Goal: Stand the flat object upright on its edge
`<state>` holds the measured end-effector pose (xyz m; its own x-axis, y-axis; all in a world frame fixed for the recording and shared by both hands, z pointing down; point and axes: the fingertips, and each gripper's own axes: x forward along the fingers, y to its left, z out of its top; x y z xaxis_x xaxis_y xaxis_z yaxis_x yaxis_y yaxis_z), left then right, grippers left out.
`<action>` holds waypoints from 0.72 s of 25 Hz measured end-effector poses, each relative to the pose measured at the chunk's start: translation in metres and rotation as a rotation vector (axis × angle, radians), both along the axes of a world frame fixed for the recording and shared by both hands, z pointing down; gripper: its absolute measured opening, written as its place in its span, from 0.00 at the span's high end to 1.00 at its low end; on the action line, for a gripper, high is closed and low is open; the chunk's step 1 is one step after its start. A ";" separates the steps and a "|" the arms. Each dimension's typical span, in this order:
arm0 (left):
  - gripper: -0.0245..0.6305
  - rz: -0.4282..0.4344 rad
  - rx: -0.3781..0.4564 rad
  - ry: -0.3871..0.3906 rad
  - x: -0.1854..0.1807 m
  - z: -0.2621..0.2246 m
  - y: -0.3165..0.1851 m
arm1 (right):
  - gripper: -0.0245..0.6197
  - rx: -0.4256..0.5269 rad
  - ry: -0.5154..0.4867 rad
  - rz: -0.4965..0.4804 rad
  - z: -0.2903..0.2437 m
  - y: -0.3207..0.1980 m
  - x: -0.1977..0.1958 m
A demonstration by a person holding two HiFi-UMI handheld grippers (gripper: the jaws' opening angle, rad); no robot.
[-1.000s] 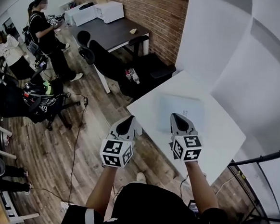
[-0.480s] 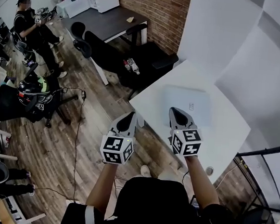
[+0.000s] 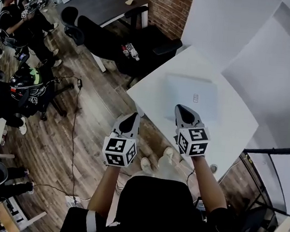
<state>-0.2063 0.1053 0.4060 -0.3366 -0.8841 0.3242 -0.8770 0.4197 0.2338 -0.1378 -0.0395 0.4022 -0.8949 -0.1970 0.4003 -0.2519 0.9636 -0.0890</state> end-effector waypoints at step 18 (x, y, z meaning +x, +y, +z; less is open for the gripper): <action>0.95 0.079 -0.073 0.123 0.040 0.067 -0.097 | 0.90 -0.049 0.198 -0.003 0.075 -0.090 0.045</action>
